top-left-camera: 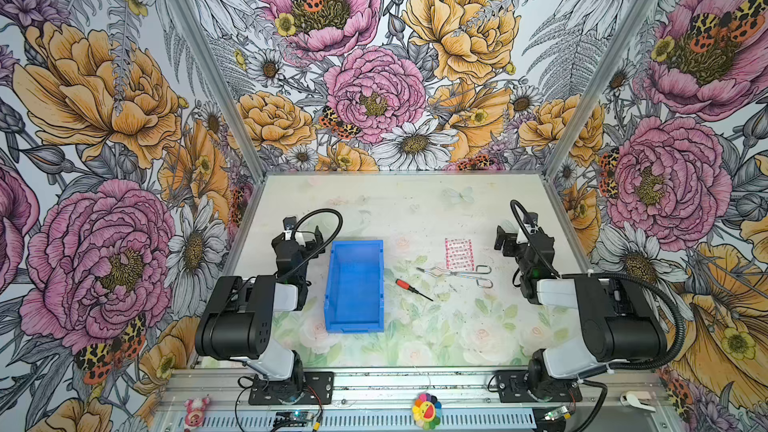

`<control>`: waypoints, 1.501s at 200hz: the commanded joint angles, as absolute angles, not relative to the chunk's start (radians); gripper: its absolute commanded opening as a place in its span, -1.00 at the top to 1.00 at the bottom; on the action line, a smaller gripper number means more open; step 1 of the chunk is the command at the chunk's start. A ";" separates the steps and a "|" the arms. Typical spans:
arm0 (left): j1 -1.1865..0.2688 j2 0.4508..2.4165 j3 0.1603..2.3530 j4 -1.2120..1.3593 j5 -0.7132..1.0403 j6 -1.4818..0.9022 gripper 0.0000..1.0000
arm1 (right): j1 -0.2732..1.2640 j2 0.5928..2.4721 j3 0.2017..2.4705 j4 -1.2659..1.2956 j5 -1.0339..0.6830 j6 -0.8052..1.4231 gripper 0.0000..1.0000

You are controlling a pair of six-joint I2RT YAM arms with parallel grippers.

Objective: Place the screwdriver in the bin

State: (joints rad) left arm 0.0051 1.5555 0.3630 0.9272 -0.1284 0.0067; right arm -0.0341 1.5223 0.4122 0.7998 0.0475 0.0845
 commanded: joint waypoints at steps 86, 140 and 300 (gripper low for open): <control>0.011 1.549 0.379 0.931 -0.098 0.000 -0.97 | -0.031 1.531 0.406 0.834 0.052 0.079 -0.99; 0.011 1.549 0.379 0.932 -0.098 0.000 -0.97 | -0.032 1.532 0.407 0.832 0.050 0.081 -0.99; -0.112 1.179 0.477 0.346 -0.314 -0.028 -0.97 | 0.138 1.307 0.783 -0.153 0.264 0.173 -0.99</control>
